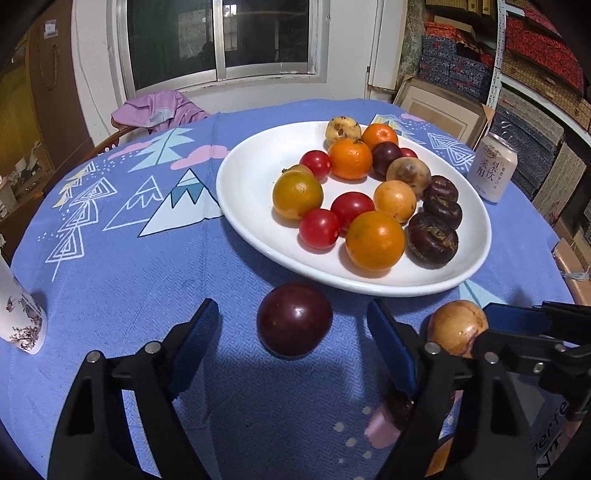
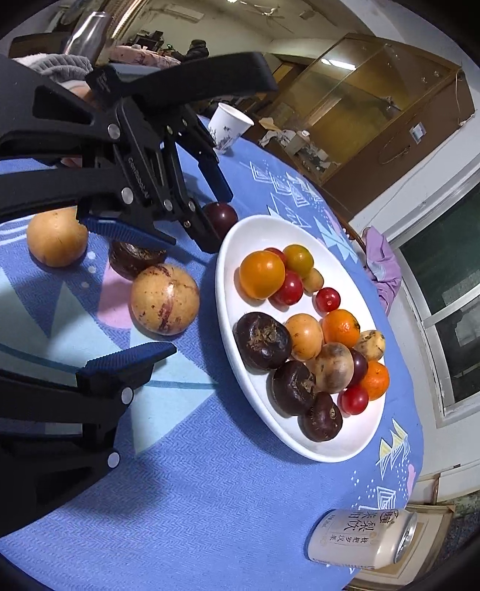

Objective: Organize fruits
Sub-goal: 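Grasp the dark red plum with the left gripper while the right grasps a speckled tan fruit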

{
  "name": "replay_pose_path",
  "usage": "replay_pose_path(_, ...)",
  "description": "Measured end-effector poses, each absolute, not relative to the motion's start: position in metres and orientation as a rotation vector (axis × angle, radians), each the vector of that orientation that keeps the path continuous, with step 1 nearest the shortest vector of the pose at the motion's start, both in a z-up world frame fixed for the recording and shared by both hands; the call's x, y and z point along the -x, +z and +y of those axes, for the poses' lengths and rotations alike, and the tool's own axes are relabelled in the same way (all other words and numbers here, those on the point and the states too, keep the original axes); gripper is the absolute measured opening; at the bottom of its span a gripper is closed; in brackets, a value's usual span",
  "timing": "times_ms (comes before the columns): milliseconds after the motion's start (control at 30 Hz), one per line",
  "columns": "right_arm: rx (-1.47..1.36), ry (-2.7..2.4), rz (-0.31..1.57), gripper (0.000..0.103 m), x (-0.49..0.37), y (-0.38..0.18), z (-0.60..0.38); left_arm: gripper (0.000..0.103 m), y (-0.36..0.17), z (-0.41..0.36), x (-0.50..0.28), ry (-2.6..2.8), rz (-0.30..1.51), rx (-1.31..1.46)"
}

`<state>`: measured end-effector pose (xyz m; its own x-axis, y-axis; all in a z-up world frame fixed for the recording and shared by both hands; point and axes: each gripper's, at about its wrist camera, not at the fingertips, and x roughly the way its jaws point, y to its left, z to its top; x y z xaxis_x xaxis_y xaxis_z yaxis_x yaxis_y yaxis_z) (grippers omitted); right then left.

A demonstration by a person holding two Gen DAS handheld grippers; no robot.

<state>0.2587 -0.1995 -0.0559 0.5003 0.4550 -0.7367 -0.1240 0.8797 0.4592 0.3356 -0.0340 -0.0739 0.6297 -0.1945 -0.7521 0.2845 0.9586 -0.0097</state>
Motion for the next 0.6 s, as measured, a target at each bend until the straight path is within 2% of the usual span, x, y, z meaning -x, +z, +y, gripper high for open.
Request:
replay_pose_path(133, -0.380, 0.360, 1.017, 0.053, -0.264, -0.063, -0.197, 0.077, -0.077, -0.034, -0.339, -0.285, 0.868, -0.110)
replay_pose_path(233, -0.371, 0.358, 1.012, 0.053, -0.265, -0.063, -0.193, 0.065, -0.079, -0.033, -0.341, -0.295, 0.885, -0.096)
replay_pose_path(433, -0.361, 0.362, 1.007, 0.052, -0.266, -0.064, -0.191, 0.057, -0.079, -0.032, -0.341, -0.293, 0.885, -0.090)
replay_pose_path(600, -0.320, 0.357, 1.001, 0.047, -0.266, -0.064, -0.189, 0.051, -0.079, -0.030, -0.340, -0.283, 0.883, -0.090)
